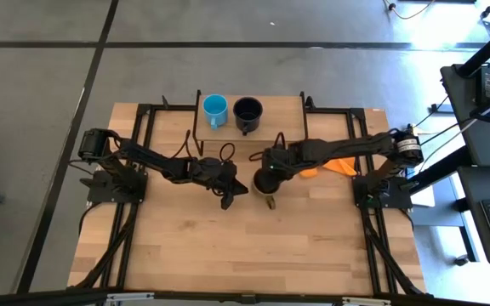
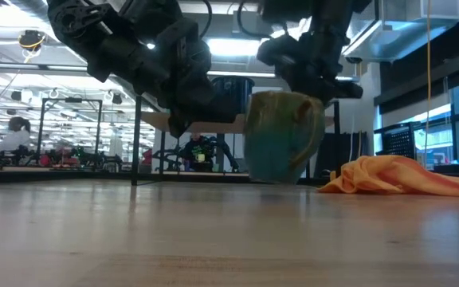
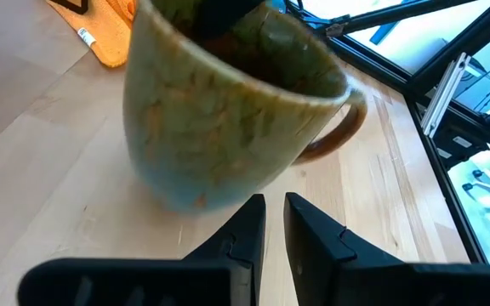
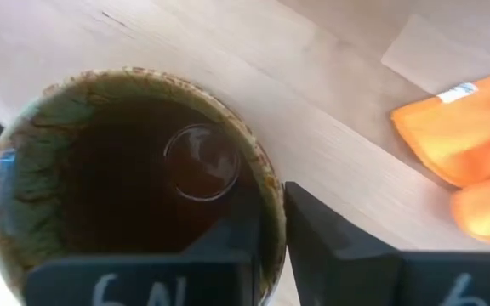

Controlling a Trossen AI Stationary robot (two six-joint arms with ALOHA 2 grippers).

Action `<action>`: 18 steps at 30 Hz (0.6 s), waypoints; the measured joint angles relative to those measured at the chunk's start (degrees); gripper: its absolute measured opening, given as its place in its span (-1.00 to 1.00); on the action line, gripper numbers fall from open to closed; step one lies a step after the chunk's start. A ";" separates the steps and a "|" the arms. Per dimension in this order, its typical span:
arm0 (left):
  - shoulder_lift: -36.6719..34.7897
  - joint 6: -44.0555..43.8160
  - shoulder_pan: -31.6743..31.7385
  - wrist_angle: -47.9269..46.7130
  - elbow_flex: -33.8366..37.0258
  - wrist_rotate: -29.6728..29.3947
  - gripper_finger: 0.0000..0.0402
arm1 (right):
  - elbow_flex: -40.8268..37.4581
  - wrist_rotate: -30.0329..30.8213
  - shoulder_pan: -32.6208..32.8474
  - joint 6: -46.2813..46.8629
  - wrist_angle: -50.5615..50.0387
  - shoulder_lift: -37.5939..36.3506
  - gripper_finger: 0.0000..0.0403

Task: Stack small to large cups/mugs on shelf
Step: Put the green mug on the shelf

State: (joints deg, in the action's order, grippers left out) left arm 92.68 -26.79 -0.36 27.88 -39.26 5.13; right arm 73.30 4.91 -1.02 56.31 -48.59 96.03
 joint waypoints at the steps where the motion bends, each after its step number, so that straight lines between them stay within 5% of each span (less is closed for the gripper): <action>1: 0.00 0.00 0.00 0.00 0.01 0.00 -0.79 | 1.13 0.02 0.00 -0.21 -1.63 0.00 -0.82; 12: 0.00 0.44 0.00 -0.40 0.00 -0.04 -0.79 | 21.31 12.11 -0.33 -1.33 -29.49 -0.02 -0.80; 18: 0.00 0.48 0.00 -0.40 0.02 -0.08 -0.79 | 29.86 12.98 -3.94 -3.02 -35.31 -0.09 -0.81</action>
State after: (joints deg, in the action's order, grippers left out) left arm 92.68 -26.30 -0.36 27.48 -39.24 5.04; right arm 103.16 17.90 -4.95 53.29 -83.90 95.93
